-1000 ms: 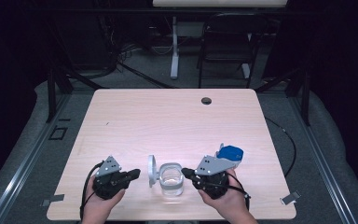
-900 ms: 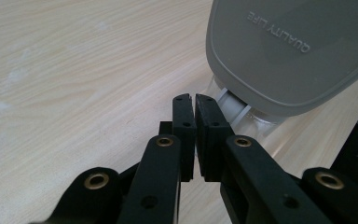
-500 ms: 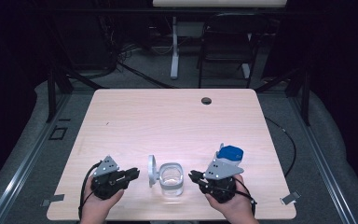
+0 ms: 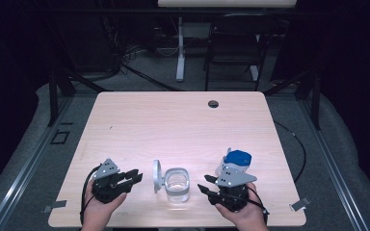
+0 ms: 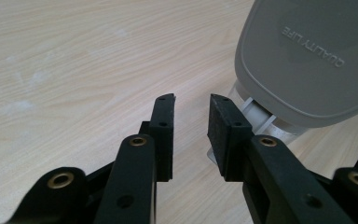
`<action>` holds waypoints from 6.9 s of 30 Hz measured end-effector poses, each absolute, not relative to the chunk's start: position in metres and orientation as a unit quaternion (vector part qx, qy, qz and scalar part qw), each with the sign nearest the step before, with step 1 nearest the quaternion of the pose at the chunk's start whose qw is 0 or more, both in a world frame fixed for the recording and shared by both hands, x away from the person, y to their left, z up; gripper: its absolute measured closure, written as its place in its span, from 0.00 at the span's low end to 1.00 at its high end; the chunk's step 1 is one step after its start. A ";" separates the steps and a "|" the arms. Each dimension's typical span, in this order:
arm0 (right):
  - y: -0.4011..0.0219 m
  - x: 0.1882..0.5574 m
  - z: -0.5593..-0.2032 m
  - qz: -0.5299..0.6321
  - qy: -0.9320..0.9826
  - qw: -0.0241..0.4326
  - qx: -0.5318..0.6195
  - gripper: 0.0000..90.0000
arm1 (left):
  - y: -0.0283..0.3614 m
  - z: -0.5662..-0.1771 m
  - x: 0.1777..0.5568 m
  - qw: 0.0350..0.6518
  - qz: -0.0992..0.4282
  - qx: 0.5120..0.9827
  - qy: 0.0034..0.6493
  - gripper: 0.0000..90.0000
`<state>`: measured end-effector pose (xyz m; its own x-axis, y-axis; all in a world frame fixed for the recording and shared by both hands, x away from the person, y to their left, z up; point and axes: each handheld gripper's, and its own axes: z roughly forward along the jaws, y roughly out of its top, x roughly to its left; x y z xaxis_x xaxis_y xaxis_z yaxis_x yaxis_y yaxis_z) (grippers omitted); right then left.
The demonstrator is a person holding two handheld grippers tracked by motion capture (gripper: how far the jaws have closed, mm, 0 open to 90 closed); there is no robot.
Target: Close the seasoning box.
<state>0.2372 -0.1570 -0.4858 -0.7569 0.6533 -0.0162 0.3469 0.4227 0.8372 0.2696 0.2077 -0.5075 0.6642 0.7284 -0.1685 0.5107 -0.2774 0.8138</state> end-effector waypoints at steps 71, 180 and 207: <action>-0.242 0.249 -0.533 0.399 0.784 0.215 0.425 0.43 | 0.218 -0.512 0.276 0.459 0.129 0.768 0.426 0.69; -0.228 0.299 -0.571 0.427 0.782 0.210 0.402 0.37 | 0.221 -0.519 0.280 0.453 0.128 0.768 0.435 0.69; -0.222 0.296 -0.566 0.409 0.793 0.234 0.386 0.44 | 0.223 -0.519 0.281 0.454 0.130 0.765 0.438 0.69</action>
<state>0.2961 -0.2217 -0.5659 -0.5931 0.8032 -0.0558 0.4210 0.3684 0.8289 0.2809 0.2234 -0.5191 0.5818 0.7885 -0.1993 0.5530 -0.2039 0.8078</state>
